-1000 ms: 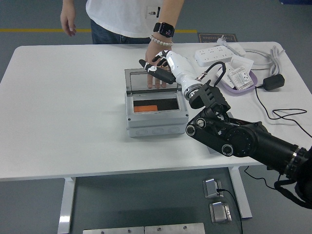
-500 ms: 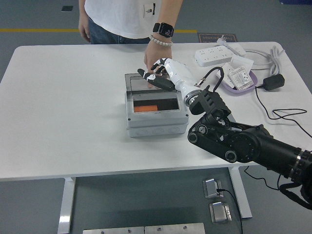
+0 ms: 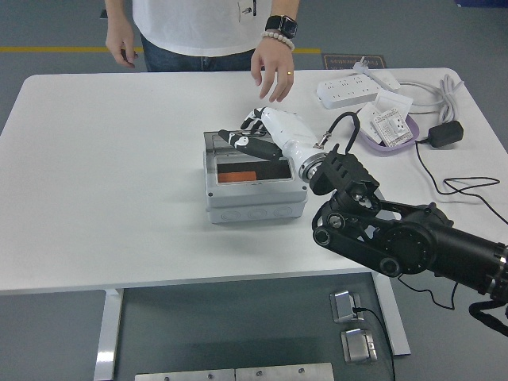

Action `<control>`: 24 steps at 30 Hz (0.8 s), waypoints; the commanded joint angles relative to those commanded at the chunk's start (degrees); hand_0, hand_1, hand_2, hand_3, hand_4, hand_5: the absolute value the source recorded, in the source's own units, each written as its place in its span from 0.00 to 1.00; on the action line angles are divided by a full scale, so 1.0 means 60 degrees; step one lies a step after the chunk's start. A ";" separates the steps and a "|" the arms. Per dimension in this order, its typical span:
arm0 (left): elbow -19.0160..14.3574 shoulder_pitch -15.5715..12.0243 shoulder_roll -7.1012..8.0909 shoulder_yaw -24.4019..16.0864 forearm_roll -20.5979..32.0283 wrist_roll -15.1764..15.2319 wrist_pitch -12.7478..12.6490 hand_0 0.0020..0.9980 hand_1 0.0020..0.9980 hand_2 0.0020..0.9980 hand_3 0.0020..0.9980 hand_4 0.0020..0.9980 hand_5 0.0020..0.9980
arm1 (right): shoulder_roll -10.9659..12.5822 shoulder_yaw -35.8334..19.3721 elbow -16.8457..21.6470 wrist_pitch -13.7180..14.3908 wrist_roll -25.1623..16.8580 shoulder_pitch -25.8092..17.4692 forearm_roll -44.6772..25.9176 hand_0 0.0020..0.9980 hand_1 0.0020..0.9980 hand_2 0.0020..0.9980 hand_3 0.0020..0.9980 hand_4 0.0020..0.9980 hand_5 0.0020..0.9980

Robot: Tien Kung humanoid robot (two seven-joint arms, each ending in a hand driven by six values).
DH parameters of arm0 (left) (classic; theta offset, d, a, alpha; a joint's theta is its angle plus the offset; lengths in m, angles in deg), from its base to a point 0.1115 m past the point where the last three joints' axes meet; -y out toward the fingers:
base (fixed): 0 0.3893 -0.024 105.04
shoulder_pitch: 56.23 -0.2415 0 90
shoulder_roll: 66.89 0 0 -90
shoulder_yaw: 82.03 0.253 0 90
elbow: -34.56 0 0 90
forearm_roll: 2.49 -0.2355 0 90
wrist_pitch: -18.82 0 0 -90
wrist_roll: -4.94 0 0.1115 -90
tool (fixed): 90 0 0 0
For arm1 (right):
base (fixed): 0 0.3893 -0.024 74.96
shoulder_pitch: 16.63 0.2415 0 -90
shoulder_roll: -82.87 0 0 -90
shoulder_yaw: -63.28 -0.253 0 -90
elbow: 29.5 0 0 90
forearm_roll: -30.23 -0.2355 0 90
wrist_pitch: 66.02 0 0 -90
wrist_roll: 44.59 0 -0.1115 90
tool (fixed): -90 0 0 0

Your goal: Fetch the battery,place it into the box,close the lid of the box

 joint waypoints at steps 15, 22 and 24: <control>0.0000 -0.0067 -0.0011 -0.0082 -0.0084 -0.0018 0.0014 0.40 0.61 0.53 0.49 0.00 0.00 | 0.0401 0.0064 0.0957 -0.0652 0.0614 0.0006 0.0289 0.74 0.61 0.60 0.65 0.89 1.00; 0.0000 -0.0081 -0.0017 -0.0093 -0.0095 -0.0014 0.0026 0.39 0.60 0.53 0.49 0.00 0.00 | 0.0597 -0.0032 0.1296 -0.0788 0.0774 0.0020 0.0544 0.72 0.60 0.60 0.65 0.89 1.00; 0.0000 -0.0081 -0.0015 -0.0099 -0.0101 -0.0011 0.0026 0.39 0.60 0.53 0.49 0.00 0.00 | 0.0657 -0.0026 0.1380 -0.0814 0.0806 0.0030 0.0581 0.72 0.60 0.60 0.65 0.89 1.00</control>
